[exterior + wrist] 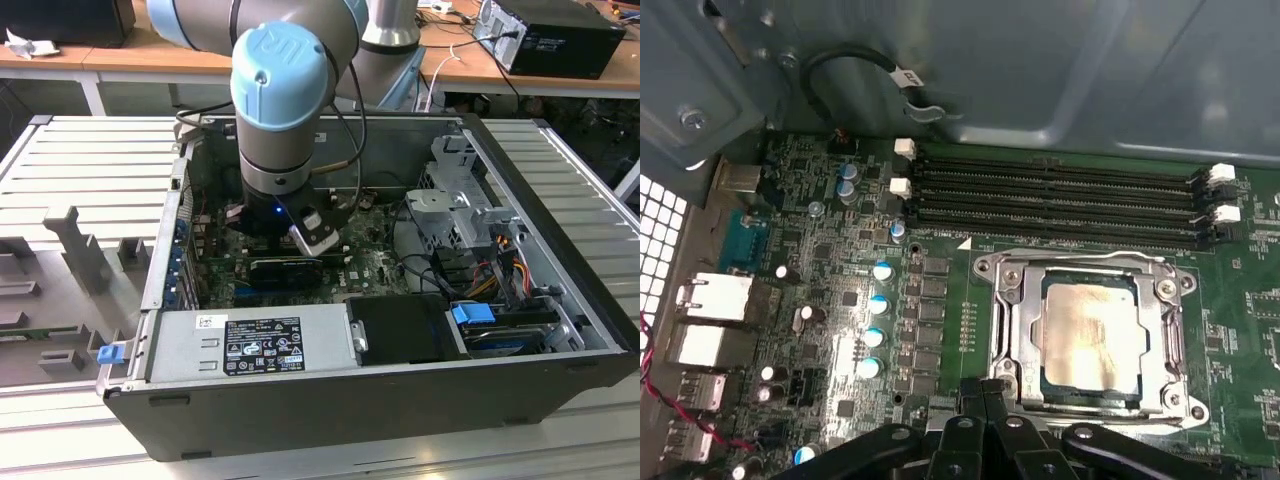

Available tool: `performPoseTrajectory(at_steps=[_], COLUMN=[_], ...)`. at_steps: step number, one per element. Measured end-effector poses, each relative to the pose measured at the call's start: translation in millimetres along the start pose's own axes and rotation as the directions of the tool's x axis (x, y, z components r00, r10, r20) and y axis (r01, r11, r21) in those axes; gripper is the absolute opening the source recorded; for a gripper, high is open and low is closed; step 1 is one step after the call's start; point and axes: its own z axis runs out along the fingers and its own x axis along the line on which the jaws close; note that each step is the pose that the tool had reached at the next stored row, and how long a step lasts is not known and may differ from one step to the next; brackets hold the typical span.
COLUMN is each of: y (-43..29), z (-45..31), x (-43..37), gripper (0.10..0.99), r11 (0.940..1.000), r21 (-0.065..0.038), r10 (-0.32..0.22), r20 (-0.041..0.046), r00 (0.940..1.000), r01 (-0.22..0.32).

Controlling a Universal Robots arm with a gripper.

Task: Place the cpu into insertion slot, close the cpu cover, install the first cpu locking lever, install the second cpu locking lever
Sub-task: 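Install the second cpu locking lever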

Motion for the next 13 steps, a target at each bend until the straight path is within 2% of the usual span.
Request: performPoseTrajectory(at_steps=[3,5,7,9,11,13], y=[-1.1,0.2,5.6,7.9,11.4,12.0], z=[2.9,-0.6,-17.8,-24.9,-36.0,-37.7], x=[0.2,0.3,0.7,0.6,0.5,0.5], gripper=[0.106,0.106,0.106,0.106,0.106,0.106], r11=[1.0,1.0,1.0,1.0,1.0,1.0], r21=[-0.001,-0.004,-0.003,-0.002,-0.001,-0.001], r10=[0.0,0.0,0.0,0.0,0.0,0.0], r20=[-0.0004,0.0008,0.0001,0.0,-0.0001,0.0001], r00=[1.0,1.0,1.0,1.0,1.0,1.0], r01=[0.0,0.0,0.0,0.0,0.0,0.0])
